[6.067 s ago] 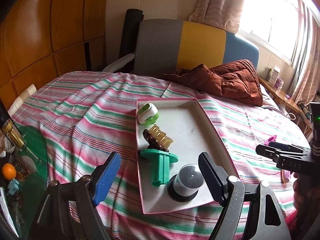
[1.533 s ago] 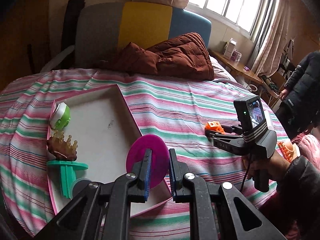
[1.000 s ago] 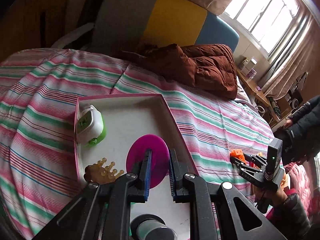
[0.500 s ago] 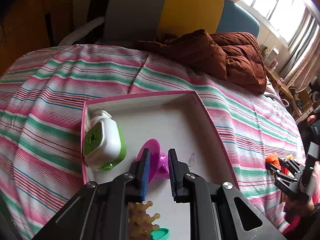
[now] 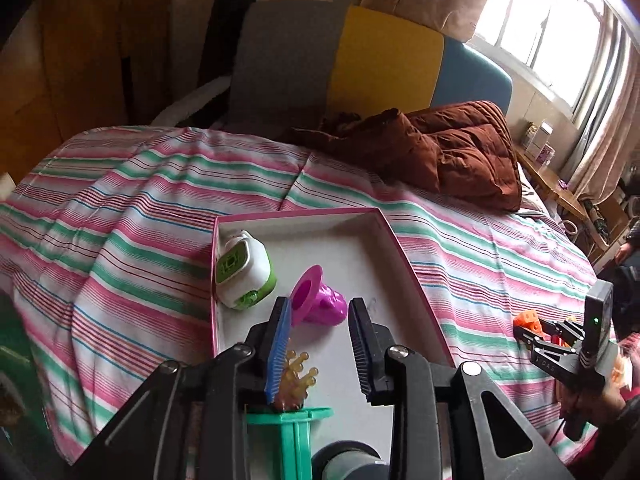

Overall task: Organize rigid objects
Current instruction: 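Carry the magenta cup into the tray and open the left tool while the right tool holds the cubes, then carry the orange cubes into the tray and open the right tool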

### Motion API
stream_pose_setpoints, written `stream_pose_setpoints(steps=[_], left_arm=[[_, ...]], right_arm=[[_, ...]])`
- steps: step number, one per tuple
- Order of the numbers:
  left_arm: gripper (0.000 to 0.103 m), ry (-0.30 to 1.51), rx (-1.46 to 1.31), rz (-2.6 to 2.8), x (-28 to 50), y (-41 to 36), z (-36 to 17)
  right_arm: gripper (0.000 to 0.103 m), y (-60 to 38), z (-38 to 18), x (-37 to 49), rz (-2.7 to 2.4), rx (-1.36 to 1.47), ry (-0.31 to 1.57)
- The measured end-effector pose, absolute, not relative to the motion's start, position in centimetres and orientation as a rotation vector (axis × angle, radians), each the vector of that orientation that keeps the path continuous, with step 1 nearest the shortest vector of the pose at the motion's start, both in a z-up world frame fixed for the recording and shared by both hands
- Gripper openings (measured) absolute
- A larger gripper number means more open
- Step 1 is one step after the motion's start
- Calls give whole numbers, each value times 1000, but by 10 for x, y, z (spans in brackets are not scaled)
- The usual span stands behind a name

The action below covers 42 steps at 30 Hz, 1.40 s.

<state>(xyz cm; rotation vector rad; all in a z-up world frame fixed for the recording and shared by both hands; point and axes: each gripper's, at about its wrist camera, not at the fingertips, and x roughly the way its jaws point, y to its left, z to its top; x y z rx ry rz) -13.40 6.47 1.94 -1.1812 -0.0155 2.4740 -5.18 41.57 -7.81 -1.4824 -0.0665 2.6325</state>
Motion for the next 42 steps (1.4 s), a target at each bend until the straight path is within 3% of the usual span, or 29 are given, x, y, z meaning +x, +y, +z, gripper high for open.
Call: stream_pose_setpoints(steps=[13,18,27,35,42], left_arm=[[37,1,-1166,2490,-72,63,20],[51,29,-1129,2517,-61,64,23],[59,50,-1108,2540,-47,58,22],[59,7,-1118,2547,-46,46,18],[59,-48,-1126,2570,-48,29,15]], right_arm=[[40,418,-77,-50,2586,-1490,29],[40,411,-75,-46,2510,-1474,87],[40,396,-54,-40,2517,-1426,335],[40,313,-7,-60,2794,-1419,277],[40,243,-5,-84,2896,-1533,214]])
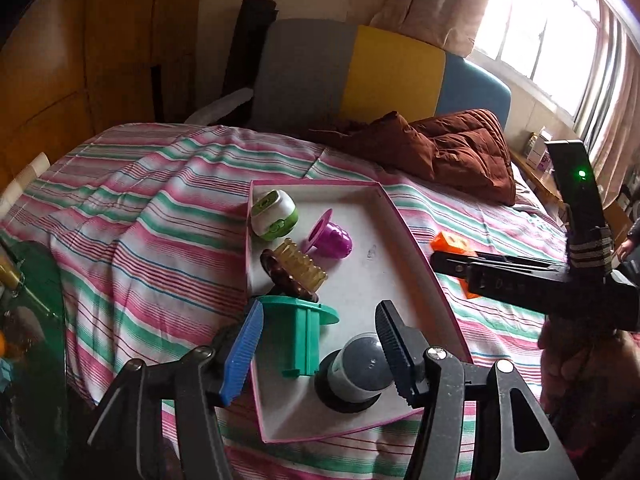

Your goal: Organize rigid objects

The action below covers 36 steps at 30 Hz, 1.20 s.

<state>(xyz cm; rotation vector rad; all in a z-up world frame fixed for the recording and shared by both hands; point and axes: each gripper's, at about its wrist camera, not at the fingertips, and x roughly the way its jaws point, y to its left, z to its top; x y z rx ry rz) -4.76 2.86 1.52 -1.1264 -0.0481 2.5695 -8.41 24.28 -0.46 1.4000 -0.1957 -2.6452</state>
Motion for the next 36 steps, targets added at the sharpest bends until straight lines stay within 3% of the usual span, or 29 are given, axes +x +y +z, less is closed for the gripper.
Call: stream_pose_setpoints(steps=[10,15,24,36], left_arm=[[59,-83,-1162,2585,-49,13,7],[59,-85,-1186,2584,-48,8,3],[59,-72,-1176,2588,-46,10,1],[59,-36,-1144,2589,-37,18,10]], right_arm=[[40,176,-42,-126,-2485,1541,-123],[42,168,-61,-139,-2454,1555,-201],[45,185,-43,-115,-2500,1467,-227],[45,221,-14,-65,-2689,1370,-97]])
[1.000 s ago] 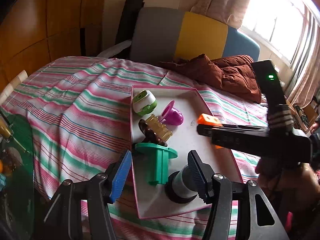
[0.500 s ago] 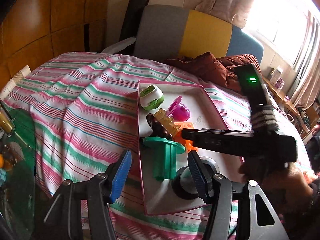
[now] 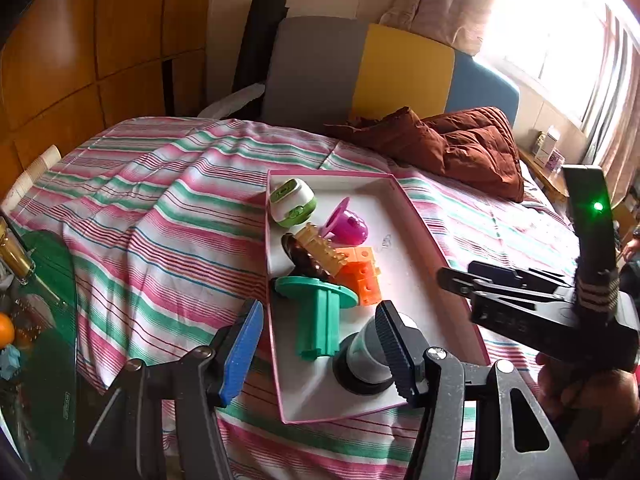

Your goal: Organize rigid objects

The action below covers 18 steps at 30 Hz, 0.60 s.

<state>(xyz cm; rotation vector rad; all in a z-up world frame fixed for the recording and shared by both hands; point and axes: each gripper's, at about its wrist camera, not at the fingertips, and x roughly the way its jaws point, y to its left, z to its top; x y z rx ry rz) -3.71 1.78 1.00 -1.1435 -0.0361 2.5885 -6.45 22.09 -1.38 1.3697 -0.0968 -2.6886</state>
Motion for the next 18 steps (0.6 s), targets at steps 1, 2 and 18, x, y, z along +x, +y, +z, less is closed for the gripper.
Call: stream_pose_setpoints(steps=[1,2,18], left_arm=[[59,-31,-1139,2587,-36,19,11],[59,-27,-1135,2584,-35,21,12],[59,63,-1101,2517,-19,51,13]], right_arm=[[45,227,-11,-61,-2701,1366,-92],[45,231,-11,-59,-2716,1366,-87],[45,336,-19,-24,-2890,1526,-108]])
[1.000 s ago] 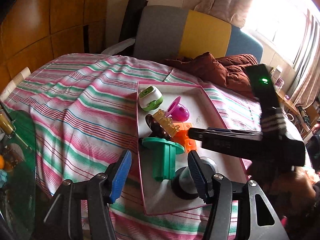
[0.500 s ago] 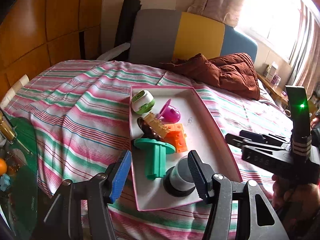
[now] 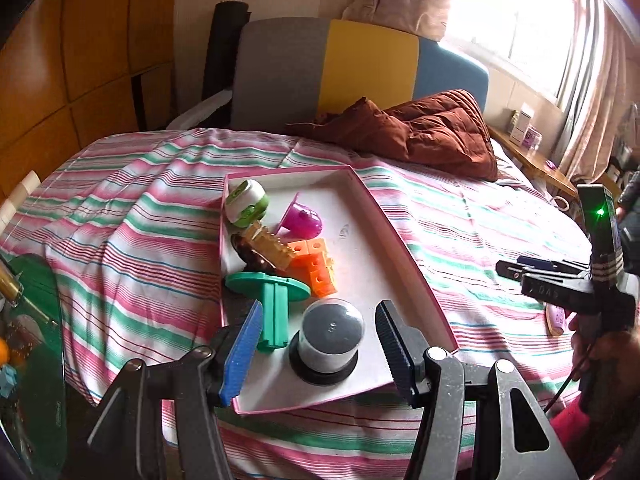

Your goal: Organize rigid objects

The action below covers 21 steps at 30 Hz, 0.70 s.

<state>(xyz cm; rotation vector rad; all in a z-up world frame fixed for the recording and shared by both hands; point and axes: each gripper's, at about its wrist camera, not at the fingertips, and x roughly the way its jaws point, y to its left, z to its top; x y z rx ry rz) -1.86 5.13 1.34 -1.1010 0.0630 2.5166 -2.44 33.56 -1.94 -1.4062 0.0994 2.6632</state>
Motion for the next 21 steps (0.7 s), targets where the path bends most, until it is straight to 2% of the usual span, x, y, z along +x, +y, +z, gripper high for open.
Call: stream_pose_setpoints(steps=[7,18,21], left_arm=[[59,79,-1094,2496,-15,61,13],[59,82,-1077,2445,-10,78,15],[59,96,-1076,2420,-7,86,15]], right_arm=[[45,398,-20,-4,2503,-1375,184],[45,510,-24,56,2160,-1219,679],[45,520,-38,61,2079,-1270,725]])
